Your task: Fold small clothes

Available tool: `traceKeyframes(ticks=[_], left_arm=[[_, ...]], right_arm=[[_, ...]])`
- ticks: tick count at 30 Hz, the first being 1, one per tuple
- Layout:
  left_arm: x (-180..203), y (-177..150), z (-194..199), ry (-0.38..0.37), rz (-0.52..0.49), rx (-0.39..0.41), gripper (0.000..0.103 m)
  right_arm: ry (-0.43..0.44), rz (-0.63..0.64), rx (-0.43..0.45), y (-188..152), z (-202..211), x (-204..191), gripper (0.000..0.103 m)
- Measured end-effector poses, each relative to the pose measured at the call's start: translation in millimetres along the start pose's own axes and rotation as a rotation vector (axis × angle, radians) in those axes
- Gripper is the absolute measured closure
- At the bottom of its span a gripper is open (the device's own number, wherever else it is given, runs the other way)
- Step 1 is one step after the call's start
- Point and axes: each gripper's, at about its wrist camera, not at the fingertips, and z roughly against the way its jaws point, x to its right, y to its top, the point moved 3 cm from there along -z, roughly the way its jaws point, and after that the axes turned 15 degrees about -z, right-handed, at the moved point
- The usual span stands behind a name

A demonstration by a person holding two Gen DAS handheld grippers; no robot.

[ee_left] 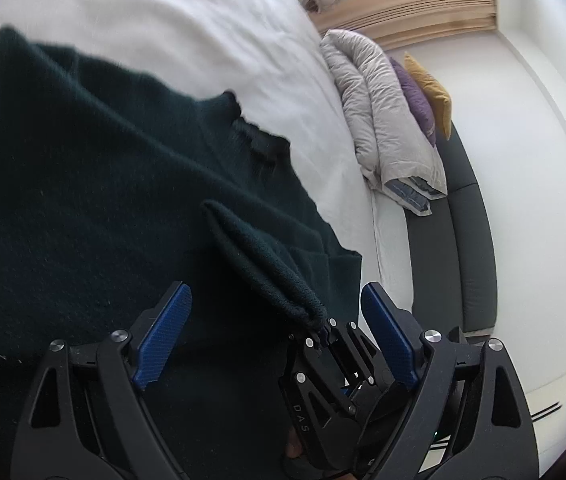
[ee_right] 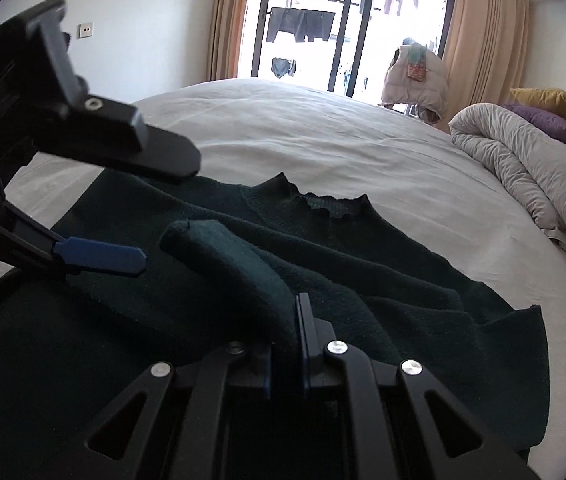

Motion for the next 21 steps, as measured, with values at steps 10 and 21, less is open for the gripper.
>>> traceKeyframes(ticks=[10, 21], left_arm=[[-29, 13, -46, -0.055, 0.111, -0.035, 0.071], [-9, 23, -56, -0.004, 0.01, 0.0, 0.096]], right_arm=[[-0.009, 0.052, 0.013, -3, 5, -7, 0.091], [0.11, -0.193, 0.021, -7, 41, 24, 0.033]])
